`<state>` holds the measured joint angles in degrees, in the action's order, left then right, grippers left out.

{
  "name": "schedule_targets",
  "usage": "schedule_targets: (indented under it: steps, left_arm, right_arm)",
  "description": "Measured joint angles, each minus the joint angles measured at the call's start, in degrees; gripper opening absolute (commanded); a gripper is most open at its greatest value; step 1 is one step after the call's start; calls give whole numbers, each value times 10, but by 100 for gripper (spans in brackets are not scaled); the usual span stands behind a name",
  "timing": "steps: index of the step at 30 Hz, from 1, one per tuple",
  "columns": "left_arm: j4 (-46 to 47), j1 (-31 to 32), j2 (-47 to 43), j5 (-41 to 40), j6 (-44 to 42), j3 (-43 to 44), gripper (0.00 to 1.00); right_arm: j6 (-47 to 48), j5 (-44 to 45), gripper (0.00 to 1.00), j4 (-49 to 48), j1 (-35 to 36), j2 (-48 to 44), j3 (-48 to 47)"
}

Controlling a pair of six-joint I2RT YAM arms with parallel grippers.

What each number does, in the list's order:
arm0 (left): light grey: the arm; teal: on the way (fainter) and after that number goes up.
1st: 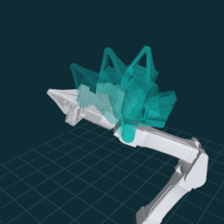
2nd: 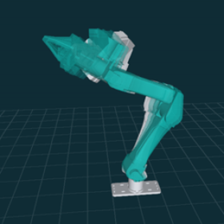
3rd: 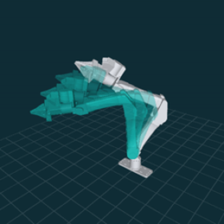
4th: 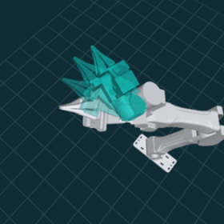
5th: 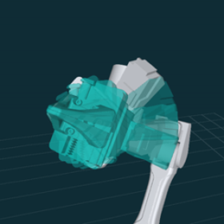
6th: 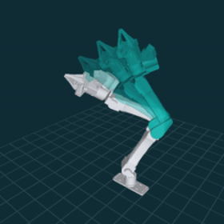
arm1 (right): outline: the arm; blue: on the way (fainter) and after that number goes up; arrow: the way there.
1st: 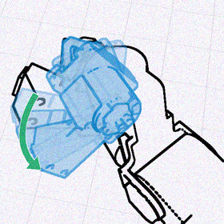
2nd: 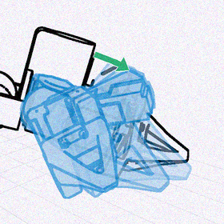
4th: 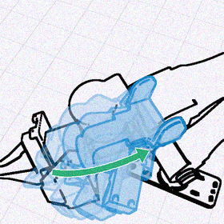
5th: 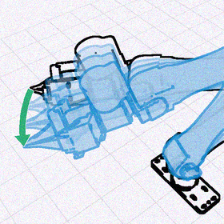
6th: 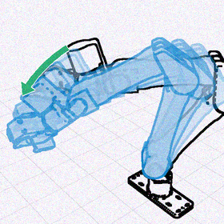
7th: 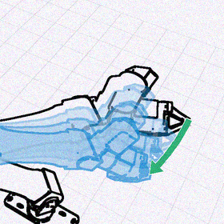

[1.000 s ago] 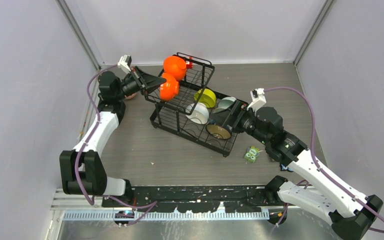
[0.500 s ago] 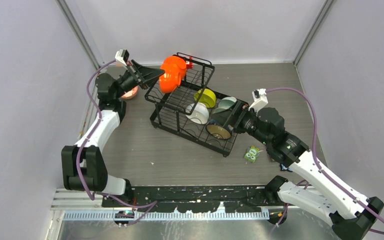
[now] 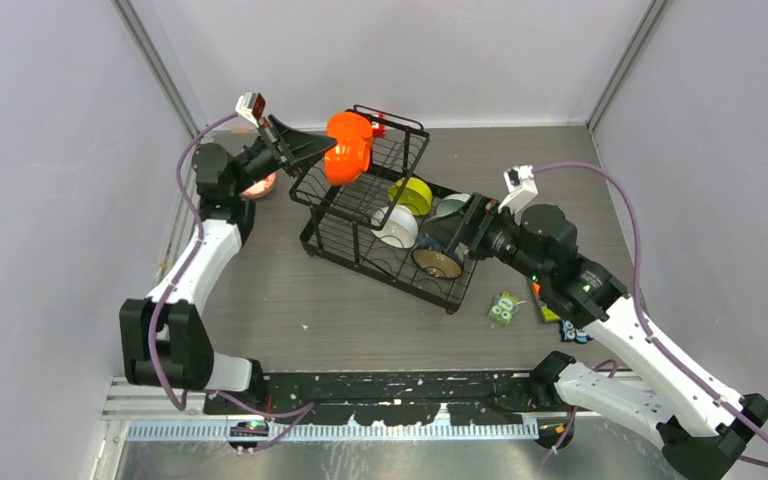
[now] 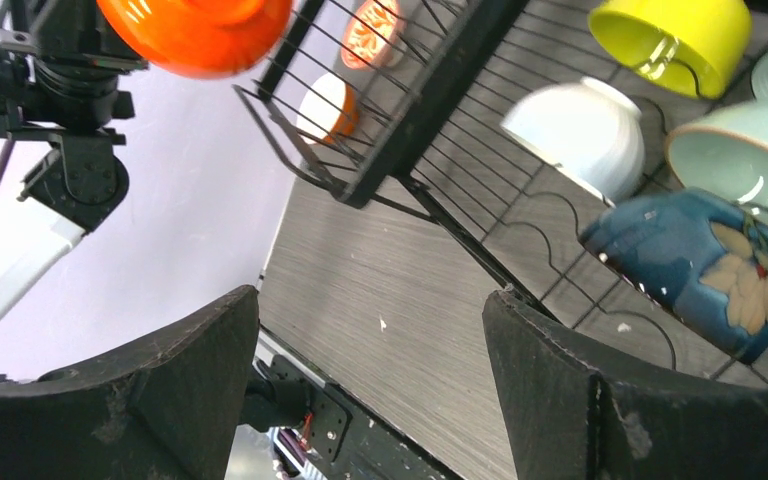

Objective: Unload the bowls from the dish rack
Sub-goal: Pick up the bowl from the dish rack, then place the bowl at the center of the board.

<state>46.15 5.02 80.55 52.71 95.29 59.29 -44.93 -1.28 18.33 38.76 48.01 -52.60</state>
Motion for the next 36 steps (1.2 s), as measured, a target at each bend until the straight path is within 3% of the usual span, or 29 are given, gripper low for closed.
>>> schedule_targets:
  steps: [8, 14, 19, 28, 36]
  left_arm:
    - [-275, 66, -125, -16, -202, 70, 0]
    - [-463, 177, -233, -87, -385, 100, 0]
    - [-586, 274, -262, -157, -488, 100, 0]
    - [-823, 501, -266, -364, -657, 122, 0]
    - [-927, 797, -204, -615, -794, 143, 0]
  right_arm:
    - [45, -10, 86, 45, 0, 5, -102]
    - [82, -23, 86, 115, 0, 3, -174]
    - [114, -37, 86, 188, 0, 2, -238]
    - [155, -97, 86, 314, 0, 11, -324]
    - [157, -115, 78, 408, 0, 69, -336]
